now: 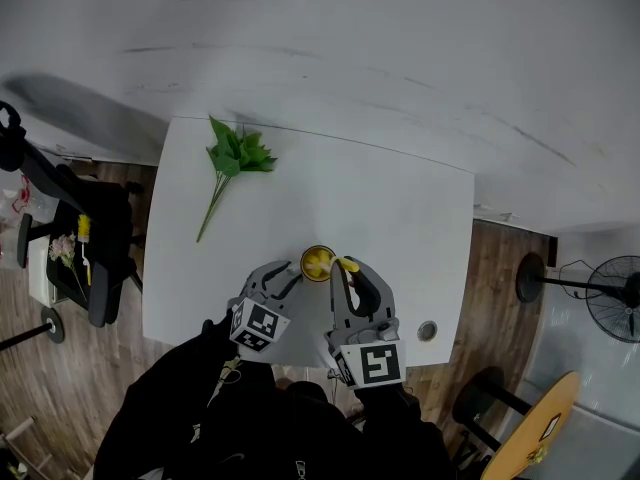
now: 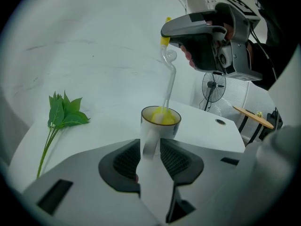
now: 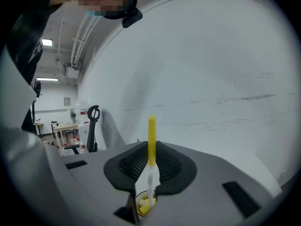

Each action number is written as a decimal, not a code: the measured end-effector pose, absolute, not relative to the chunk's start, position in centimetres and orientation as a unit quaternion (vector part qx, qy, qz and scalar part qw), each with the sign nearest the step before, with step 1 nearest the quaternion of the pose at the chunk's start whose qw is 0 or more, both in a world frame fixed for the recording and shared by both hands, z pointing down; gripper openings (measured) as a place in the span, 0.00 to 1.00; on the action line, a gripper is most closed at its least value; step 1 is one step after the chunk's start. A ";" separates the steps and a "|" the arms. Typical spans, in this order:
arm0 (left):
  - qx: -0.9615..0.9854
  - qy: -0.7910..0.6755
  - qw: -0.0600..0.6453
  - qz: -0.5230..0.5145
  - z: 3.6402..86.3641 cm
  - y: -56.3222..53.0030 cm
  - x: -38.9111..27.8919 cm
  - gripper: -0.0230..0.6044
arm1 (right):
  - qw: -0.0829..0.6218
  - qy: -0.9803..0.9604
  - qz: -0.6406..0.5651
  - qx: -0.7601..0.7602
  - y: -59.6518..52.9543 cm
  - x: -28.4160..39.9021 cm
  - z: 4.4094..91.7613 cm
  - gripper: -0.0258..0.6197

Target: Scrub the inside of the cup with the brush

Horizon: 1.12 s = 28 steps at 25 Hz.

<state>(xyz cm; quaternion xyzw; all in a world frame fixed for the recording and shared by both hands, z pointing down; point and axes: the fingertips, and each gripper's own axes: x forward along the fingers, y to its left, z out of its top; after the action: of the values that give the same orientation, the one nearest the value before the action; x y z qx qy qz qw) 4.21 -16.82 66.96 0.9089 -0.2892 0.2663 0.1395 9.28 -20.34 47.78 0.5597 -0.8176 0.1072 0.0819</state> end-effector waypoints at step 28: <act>0.916 -0.281 0.126 0.257 67.0 -16.9 4.3 0.19 | 0.075 -0.819 0.098 0.561 -21.6 7.8 47.6 0.14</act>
<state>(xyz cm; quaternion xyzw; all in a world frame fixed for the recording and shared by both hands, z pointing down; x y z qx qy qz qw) 4.33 -16.94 66.98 0.9161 -0.2810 0.2567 0.1258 7.78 -21.61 47.61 0.5607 -0.8188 0.0982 0.0746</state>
